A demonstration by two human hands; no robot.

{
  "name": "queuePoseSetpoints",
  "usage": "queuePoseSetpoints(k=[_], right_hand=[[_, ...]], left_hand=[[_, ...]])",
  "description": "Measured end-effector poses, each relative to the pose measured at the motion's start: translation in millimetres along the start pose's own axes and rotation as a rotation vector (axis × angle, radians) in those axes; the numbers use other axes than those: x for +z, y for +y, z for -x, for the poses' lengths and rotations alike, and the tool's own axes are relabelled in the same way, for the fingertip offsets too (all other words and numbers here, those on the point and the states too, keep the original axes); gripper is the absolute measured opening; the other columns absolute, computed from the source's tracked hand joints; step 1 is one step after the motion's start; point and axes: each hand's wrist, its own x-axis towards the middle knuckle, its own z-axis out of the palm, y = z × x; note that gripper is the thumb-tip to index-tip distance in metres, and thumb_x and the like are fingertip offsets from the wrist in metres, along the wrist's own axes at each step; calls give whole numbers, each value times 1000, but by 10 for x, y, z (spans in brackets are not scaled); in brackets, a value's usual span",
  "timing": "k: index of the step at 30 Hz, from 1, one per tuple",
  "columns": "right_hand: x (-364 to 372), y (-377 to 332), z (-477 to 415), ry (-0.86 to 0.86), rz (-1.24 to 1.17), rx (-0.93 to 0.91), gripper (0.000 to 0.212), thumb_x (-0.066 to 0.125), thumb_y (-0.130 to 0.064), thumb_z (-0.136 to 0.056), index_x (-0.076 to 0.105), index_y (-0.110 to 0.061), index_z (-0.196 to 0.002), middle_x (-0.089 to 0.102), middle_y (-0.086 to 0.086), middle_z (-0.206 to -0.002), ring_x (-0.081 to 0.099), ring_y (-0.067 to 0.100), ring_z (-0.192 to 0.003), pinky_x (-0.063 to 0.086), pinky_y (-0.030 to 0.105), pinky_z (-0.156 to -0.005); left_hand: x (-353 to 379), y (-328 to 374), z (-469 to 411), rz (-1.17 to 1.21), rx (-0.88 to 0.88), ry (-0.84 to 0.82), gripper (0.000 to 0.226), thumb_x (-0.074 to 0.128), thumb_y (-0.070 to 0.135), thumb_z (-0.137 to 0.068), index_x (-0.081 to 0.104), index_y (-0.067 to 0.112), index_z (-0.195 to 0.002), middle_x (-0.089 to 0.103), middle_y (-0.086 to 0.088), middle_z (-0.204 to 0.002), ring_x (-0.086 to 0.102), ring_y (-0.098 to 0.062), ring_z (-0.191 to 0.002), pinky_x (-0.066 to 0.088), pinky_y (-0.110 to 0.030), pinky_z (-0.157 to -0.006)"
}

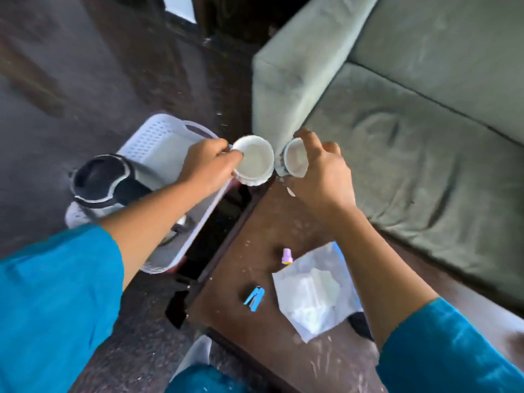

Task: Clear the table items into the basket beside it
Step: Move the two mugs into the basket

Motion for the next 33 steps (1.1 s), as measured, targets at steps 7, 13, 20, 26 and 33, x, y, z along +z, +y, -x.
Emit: queuePoseSetpoints(k=[7, 13, 20, 26, 33], right_hand=[[624, -733, -455, -113, 1, -109, 69, 70, -28, -75, 33, -34, -133, 47, 10, -116, 57, 32, -77, 40, 30, -69], [1138, -935, -737, -197, 72, -161, 69, 64, -7, -73, 35, -33, -130, 47, 8, -119, 59, 33, -82, 38, 28, -65], [1597, -838, -892, -293, 188, -162, 75, 53, 8, -72, 32, -27, -135, 41, 8, -134, 57, 37, -100, 47, 36, -74], [1847, -878, -963, -356, 258, -154, 72, 54, 7, -76, 30, -28, -135, 35, 10, -135, 59, 41, -97, 47, 37, -70], [2031, -924, -1001, -374, 287, -99, 72, 56, 8, -78, 29, -24, -137, 35, 18, -129, 62, 40, -81, 41, 34, -59]], left_hand=[[-794, -408, -638, -263, -27, -28, 35, 59, 22, -78, 43, 14, -47, 56, -2, -54, 58, -23, -60, 43, -29, -52], [-1026, -792, -1123, -346, -180, -227, 24, 62, 24, -78, 59, 10, -59, 72, -15, -74, 69, -22, -66, 41, -21, -54], [-895, -1236, -1527, -436, -235, -348, 25, 65, 28, -78, 63, 10, -61, 72, -12, -73, 57, -16, -47, 41, -20, -49], [-818, -1545, -1660, -429, -264, -376, 26, 66, 28, -80, 68, 2, -75, 73, -16, -77, 69, -28, -70, 52, -30, -71], [-700, -1738, -1691, -472, -296, -346, 34, 59, 34, -86, 69, 2, -83, 73, -16, -83, 69, -28, -83, 52, -40, -85]])
